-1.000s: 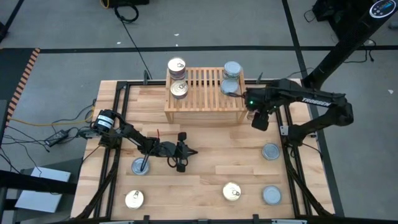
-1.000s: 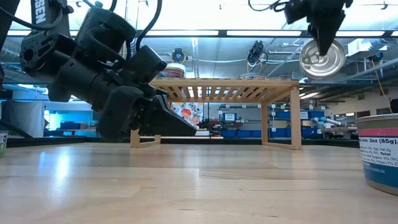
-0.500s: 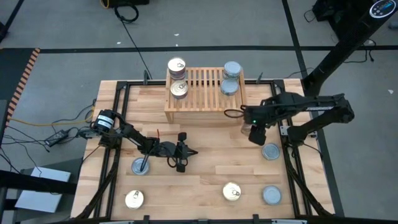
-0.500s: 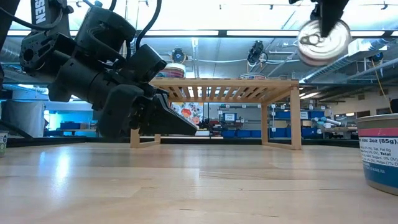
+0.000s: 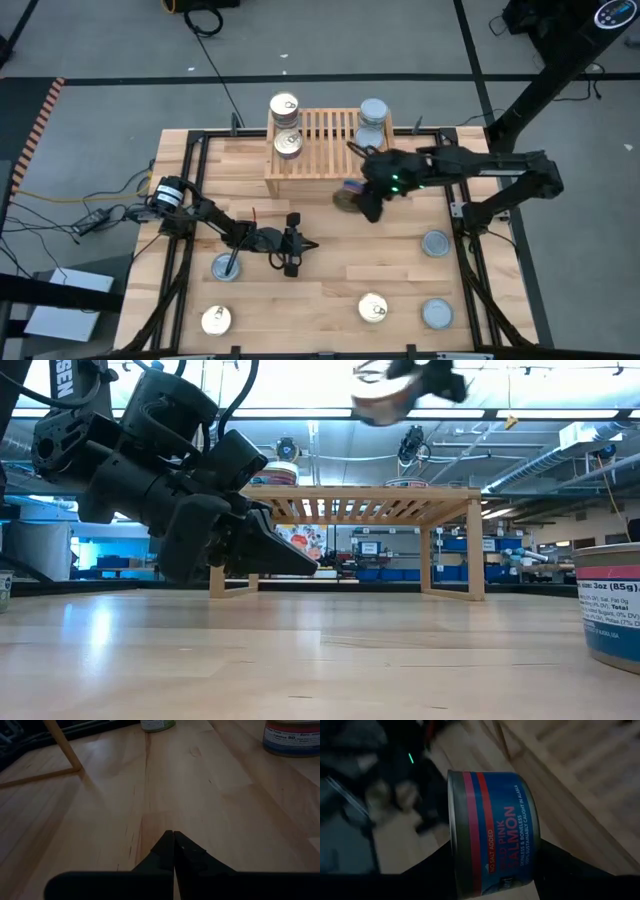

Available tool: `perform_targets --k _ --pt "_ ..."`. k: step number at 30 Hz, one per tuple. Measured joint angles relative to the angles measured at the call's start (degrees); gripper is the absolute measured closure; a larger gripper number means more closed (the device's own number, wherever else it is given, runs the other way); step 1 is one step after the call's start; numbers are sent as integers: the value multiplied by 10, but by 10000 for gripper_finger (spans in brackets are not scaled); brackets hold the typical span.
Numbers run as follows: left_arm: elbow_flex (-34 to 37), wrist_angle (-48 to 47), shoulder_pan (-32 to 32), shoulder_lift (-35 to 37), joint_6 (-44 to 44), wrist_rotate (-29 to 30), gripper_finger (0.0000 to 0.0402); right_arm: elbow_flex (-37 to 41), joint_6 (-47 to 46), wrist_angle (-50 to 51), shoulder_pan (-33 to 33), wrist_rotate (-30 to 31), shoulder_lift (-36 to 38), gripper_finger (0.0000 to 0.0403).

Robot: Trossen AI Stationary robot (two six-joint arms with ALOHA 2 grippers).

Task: Stack canned seafood by type on shelf
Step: Stack the blue pink tuna can on top of the blue pink tuna can on the shelf

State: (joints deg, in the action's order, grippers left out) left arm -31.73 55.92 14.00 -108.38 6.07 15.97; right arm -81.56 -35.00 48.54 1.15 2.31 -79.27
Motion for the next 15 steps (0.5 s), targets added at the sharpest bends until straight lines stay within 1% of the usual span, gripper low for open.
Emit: perform_targets --k 3,8,10,12,15 --pt "0 1 0 0 0 0 397 0 -9 -81 36 -44 -33 208" --pt "0 4 0 0 1 0 397 0 -42 -245 108 -179 -98 208" --pt "0 3 0 0 1 0 397 0 -62 -305 132 -219 -123 208" --pt "0 3 0 0 6 0 397 0 -80 -349 154 -244 -144 208" --pt "0 1 0 0 12 0 397 0 -98 -380 184 -257 -166 208"
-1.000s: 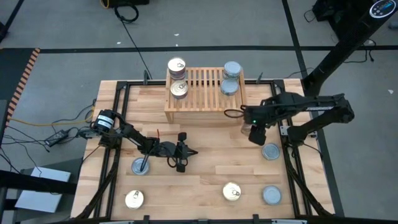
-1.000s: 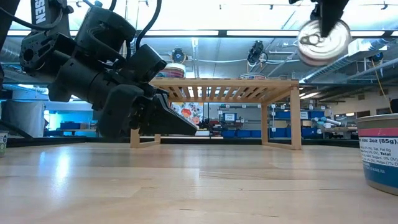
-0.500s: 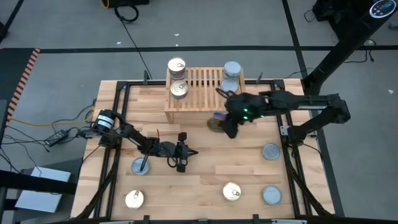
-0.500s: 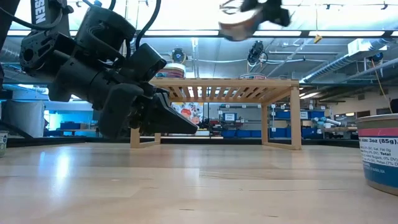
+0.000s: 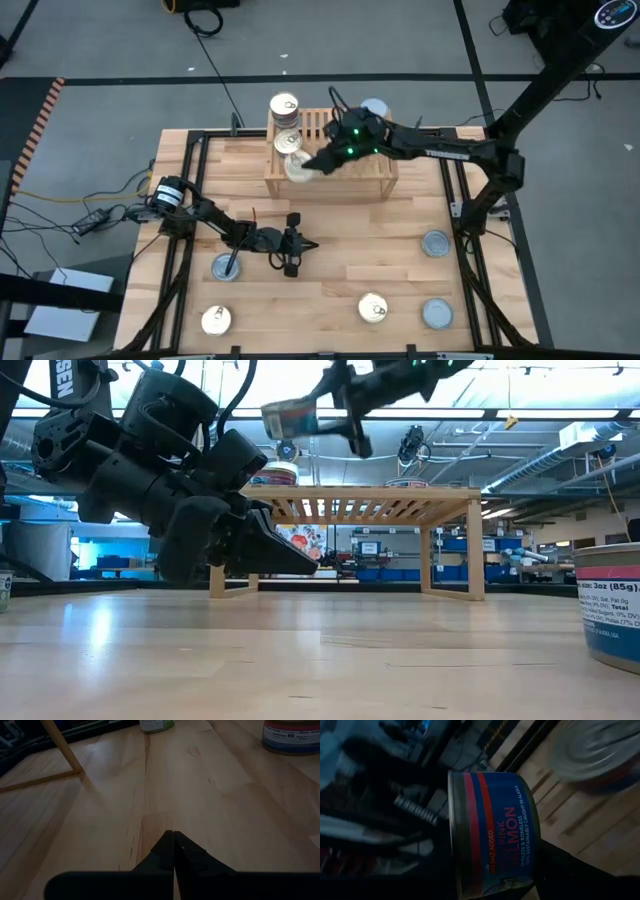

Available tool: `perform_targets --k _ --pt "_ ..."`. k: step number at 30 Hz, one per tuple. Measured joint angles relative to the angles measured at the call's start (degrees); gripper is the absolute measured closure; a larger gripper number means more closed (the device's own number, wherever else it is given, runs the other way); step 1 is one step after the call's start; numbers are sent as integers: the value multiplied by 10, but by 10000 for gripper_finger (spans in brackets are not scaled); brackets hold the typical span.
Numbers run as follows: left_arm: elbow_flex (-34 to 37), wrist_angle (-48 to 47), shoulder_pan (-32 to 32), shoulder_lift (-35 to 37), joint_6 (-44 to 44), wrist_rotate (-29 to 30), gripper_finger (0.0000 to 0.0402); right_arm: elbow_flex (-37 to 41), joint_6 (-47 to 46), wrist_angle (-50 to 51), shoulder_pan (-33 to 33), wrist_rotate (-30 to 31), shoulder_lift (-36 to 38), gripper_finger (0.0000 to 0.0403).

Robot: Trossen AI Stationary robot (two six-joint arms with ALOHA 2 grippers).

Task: Stack canned seafood by type on shelf
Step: Stack the blue pink tuna can on top of the blue pink tuna can on the shelf

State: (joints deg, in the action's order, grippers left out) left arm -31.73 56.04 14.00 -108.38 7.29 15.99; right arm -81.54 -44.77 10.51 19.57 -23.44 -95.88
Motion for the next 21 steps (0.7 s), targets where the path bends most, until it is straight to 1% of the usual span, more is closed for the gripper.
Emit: perform_targets --k 4,9,15,18,21 --pt "0 0 0 0 0 0 397 0 -8 -33 32 -1 -19 208" --pt "0 2 0 0 0 0 397 0 -18 -75 55 0 -26 208" --pt "0 7 0 0 0 0 397 0 -43 -104 73 38 -26 208" --pt "0 10 0 0 0 0 397 0 -44 -109 80 67 -25 208" --pt "0 12 0 0 0 0 397 0 -48 -110 83 76 -25 208"
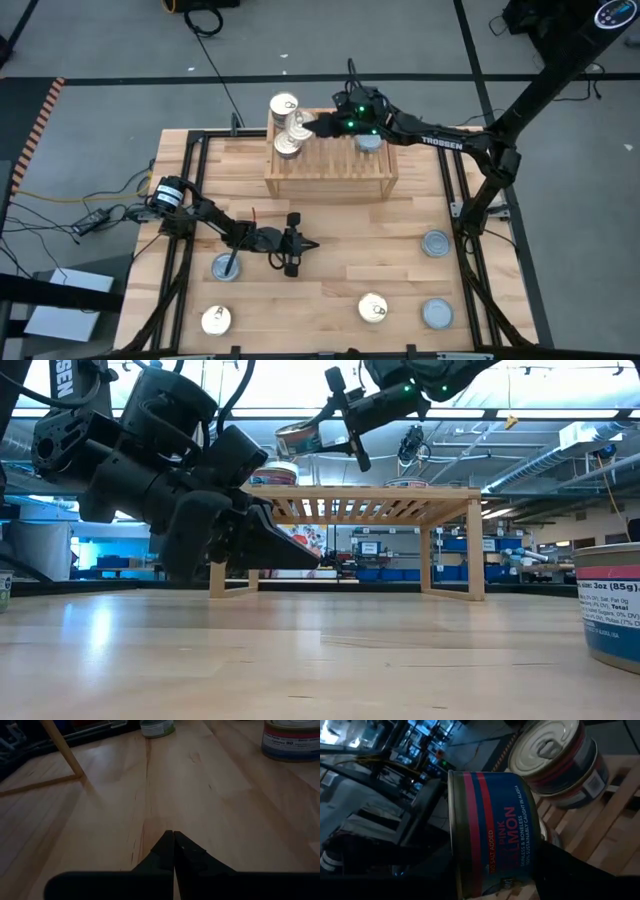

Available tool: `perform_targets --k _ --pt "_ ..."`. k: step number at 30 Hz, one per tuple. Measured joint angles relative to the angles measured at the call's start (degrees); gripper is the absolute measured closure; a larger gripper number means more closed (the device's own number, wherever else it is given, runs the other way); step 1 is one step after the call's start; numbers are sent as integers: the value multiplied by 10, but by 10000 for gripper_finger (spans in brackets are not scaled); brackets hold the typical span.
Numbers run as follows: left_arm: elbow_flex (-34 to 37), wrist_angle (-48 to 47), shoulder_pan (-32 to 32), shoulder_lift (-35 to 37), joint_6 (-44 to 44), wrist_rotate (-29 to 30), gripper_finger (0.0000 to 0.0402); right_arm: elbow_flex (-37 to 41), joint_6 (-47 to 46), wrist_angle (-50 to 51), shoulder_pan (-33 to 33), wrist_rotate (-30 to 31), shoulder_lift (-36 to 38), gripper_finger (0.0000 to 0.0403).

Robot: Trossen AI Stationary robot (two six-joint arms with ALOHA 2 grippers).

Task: Stack canned seafood by type on shelf
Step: Stack the blue pink tuna can on top of the blue pink tuna can on the shelf

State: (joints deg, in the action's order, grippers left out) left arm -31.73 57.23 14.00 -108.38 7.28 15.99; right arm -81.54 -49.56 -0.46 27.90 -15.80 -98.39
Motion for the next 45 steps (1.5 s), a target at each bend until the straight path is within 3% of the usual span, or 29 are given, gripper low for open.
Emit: perform_targets --k 7,14,18,32,45 --pt "0 4 0 0 0 0 397 -21 18 12 -9 11 -18 208" --pt "-3 2 0 0 0 0 397 -196 141 210 -36 33 -90 208" --pt "-3 -6 2 0 0 0 397 -252 138 267 -40 27 -130 207" --pt "-3 -13 11 0 11 -2 397 -261 91 260 -39 -6 -151 199" --pt "-3 -13 11 0 11 -2 397 -261 86 258 -39 9 -150 150"
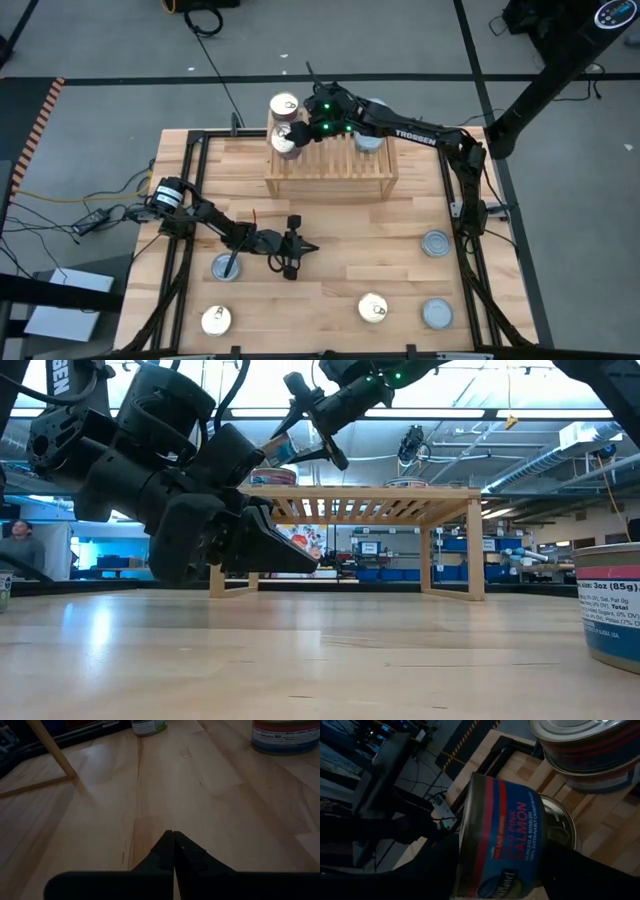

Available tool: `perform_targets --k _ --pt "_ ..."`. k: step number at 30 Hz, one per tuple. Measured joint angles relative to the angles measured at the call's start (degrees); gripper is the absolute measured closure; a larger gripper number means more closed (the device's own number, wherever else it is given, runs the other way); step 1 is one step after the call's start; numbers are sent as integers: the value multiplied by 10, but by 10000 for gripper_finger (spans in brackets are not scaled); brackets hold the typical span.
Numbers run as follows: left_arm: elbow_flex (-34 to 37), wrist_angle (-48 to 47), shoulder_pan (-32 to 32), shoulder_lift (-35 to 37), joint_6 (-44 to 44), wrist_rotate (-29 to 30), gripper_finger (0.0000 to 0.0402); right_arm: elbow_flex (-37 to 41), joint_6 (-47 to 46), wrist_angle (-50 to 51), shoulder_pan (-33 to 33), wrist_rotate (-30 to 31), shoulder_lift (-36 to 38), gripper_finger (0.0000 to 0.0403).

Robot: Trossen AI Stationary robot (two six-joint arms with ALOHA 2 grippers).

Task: Stack canned seafood by type on shelf
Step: Stack the blue pink tuna can on top of the blue pink tuna can on the shelf

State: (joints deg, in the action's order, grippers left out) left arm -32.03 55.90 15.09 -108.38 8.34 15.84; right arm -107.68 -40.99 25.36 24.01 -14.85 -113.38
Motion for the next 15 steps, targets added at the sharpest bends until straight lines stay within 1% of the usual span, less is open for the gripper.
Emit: perform_targets --k 7,10,15 --pt "0 0 0 0 0 0 397 0 17 0 4 2 0 117" --pt "0 -1 0 0 0 0 397 0 32 1 5 2 0 114" --pt "0 -1 0 0 0 0 397 0 51 17 10 4 0 121"
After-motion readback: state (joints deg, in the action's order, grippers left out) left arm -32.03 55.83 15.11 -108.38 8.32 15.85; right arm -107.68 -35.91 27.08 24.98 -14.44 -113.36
